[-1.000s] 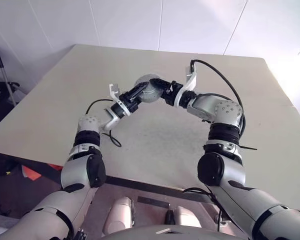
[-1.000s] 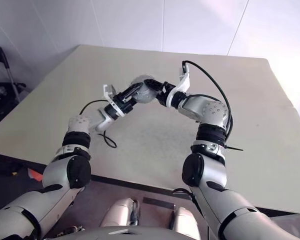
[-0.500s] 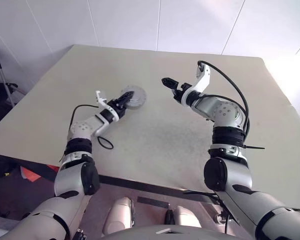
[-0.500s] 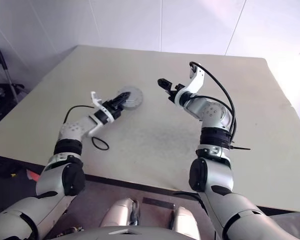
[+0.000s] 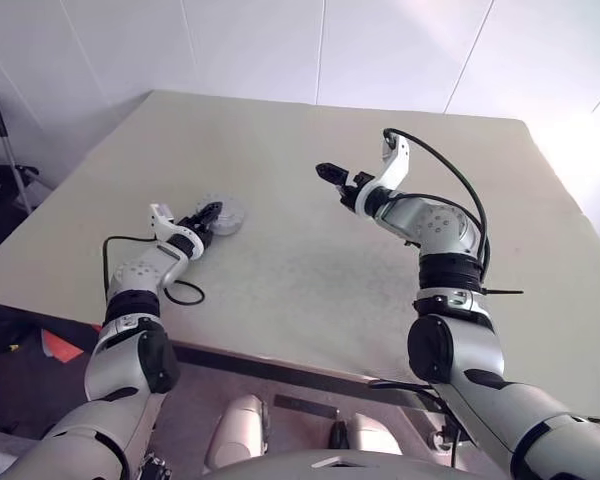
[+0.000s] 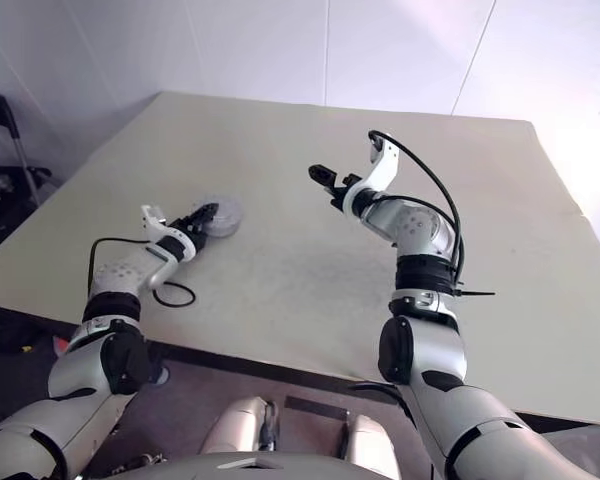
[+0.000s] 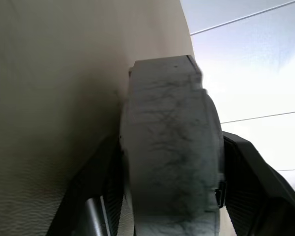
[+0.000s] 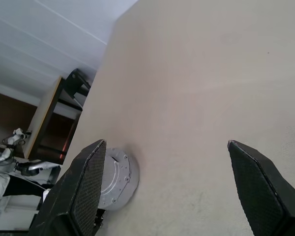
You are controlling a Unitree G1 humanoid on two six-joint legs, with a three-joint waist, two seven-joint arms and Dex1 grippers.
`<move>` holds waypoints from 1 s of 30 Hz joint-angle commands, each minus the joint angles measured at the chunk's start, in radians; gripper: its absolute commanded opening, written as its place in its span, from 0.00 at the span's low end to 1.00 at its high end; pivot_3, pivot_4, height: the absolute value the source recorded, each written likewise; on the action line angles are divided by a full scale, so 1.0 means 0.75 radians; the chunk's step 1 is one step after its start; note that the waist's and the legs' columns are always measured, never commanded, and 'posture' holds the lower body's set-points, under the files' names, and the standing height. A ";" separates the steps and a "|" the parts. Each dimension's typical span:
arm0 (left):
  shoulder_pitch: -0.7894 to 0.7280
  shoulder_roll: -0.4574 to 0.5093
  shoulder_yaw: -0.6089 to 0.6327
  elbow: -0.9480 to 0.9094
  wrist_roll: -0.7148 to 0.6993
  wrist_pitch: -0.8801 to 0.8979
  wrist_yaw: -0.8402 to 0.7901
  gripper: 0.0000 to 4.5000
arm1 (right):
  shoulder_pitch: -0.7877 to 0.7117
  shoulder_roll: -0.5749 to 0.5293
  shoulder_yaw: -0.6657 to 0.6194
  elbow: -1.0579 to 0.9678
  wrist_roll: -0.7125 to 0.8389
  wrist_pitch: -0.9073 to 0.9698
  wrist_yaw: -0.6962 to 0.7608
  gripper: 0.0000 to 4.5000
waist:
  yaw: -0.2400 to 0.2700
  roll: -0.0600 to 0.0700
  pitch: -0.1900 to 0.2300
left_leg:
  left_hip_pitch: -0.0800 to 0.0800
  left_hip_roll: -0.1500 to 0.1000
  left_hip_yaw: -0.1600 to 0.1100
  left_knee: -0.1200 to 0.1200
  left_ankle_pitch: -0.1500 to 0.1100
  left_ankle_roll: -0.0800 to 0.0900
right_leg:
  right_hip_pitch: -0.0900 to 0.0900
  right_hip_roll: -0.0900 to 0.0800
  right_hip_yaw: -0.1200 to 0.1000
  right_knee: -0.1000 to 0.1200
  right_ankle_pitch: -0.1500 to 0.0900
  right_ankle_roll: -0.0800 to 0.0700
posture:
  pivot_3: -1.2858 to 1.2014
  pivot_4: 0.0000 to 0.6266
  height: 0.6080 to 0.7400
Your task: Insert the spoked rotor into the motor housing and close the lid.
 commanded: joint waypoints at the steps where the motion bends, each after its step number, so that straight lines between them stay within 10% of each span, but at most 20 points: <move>1: -0.022 0.125 0.030 0.063 0.060 -0.161 0.044 0.83 | -0.048 -0.006 0.005 0.009 0.008 -0.011 0.015 0.99 | -0.012 0.000 0.000 | 0.004 0.000 0.000 -0.001 0.000 -0.001 | 0.002 0.000 0.001 0.000 0.000 0.000 | 0.52 0.00 1.00; 11: -0.103 0.419 -0.011 0.231 0.186 -0.366 -0.025 0.83 | -0.055 -0.021 0.073 0.038 -0.044 -0.027 0.076 0.99 | -0.015 -0.001 0.000 | 0.014 0.012 0.000 -0.012 0.007 -0.012 | 0.006 0.014 0.002 -0.001 0.000 -0.005 | 0.52 0.00 1.00; 19: 0.010 0.258 -0.450 -0.393 0.431 -0.568 -0.345 0.83 | 0.162 -0.309 0.604 -0.222 -0.578 -0.582 0.407 0.99 | 0.041 -0.006 0.001 | 0.009 0.011 0.000 -0.008 0.006 -0.012 | 0.006 0.011 0.002 -0.004 0.003 -0.002 | 0.52 0.00 1.00; 30: 0.239 0.213 -0.946 -0.769 0.650 -0.543 -0.673 0.83 | 0.398 -0.711 0.644 -0.316 -0.587 -0.696 1.006 0.99 | 0.012 -0.004 -0.001 | 0.014 0.015 0.001 -0.005 0.004 -0.007 | 0.009 0.015 0.003 -0.002 0.002 -0.008 | 0.52 0.00 1.00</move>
